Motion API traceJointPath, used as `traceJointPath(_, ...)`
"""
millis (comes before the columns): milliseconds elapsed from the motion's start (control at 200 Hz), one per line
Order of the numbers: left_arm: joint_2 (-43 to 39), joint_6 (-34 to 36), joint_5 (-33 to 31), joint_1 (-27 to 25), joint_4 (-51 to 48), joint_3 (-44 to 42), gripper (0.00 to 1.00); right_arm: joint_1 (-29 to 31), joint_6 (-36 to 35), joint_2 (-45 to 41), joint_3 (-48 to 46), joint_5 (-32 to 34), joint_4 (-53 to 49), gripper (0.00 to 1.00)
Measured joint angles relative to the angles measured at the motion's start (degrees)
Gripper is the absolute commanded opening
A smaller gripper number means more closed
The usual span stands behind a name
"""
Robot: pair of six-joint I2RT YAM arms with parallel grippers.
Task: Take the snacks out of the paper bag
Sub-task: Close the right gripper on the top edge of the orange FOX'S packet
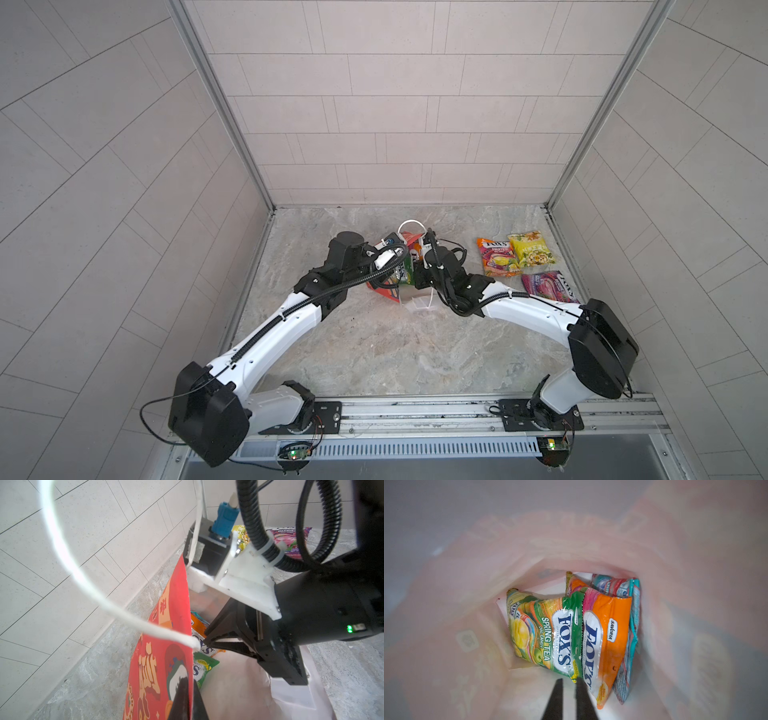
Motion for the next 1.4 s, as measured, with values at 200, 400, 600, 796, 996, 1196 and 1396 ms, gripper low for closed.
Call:
traceJointPath(200,0.09,0.02,-0.13,0.02,0.13,0.0,0.0,0.0,1.75,3.54,3.54,3.32,-4.74,0.47)
traceJointPath(400,0.11,0.02,0.28,0.0,0.11,0.0,0.0,-0.07,4.04,8.5,6.25,3.78,-7.82,0.52)
traceJointPath(600,0.11,0.02,0.22,0.02,0.13,0.02,0.0,-0.24,6.38,11.54,7.32,4.35,-6.71,0.54)
traceJointPath(796,0.11,0.0,-0.11,0.02,0.11,0.0,0.0,-0.28,8.33,14.67,7.98,7.13,-2.91,0.53)
traceJointPath(996,0.11,0.0,0.13,0.0,0.07,0.0,0.0,-0.39,9.53,16.0,4.85,10.69,4.5,0.34)
traceJointPath(1196,0.11,0.0,0.09,0.02,0.11,-0.11,0.0,-0.81,8.15,18.18,4.72,11.85,8.85,0.2)
traceJointPath(1396,0.11,0.0,-0.22,0.02,0.13,-0.42,0.0,-1.14,5.57,18.91,4.7,8.83,11.65,0.03)
